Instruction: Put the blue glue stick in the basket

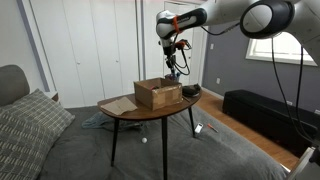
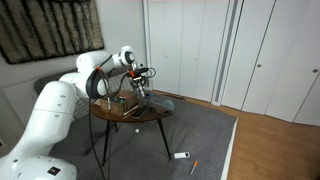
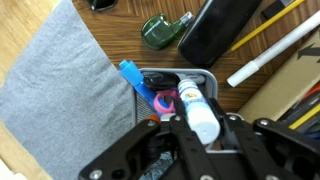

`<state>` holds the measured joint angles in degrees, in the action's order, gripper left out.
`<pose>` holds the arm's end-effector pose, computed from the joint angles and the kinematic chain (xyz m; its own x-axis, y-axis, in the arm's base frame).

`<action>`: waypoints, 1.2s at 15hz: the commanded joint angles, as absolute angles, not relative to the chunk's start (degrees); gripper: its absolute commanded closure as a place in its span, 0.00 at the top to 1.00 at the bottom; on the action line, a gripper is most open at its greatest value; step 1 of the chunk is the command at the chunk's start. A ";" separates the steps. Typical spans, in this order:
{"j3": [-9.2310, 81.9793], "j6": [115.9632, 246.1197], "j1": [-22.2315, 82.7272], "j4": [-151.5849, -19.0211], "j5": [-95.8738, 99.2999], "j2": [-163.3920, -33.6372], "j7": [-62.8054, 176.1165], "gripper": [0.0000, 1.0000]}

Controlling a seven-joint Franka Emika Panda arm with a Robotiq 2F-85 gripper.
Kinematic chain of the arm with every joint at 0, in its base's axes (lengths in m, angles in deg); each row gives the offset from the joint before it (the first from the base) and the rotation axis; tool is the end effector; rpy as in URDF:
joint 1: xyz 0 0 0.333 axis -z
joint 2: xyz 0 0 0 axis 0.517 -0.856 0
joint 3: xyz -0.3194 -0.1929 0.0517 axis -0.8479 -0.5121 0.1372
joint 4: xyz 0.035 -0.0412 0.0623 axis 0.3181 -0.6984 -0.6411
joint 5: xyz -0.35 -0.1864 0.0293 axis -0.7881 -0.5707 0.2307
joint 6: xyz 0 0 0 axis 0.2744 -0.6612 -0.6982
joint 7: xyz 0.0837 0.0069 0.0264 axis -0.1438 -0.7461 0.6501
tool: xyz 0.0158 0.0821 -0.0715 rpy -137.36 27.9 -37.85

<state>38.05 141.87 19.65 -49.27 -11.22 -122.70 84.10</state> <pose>0.7817 0.1104 0.4918 0.8280 0.5417 -0.1445 0.5600 -0.7865 0.2604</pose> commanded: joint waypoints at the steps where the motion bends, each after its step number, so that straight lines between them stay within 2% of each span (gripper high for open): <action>1: 38.53 141.59 20.24 -48.96 -9.44 -122.68 83.07 0.60; 5: 38.56 141.09 20.70 -48.04 -7.87 -121.94 82.54 0.88; 7: 38.66 140.29 21.09 -47.29 -6.86 -121.07 82.43 0.99; 18: 39.77 133.44 20.50 -45.23 -0.28 -112.81 80.11 1.00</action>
<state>39.17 134.97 20.86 -44.32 -1.81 -115.67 82.10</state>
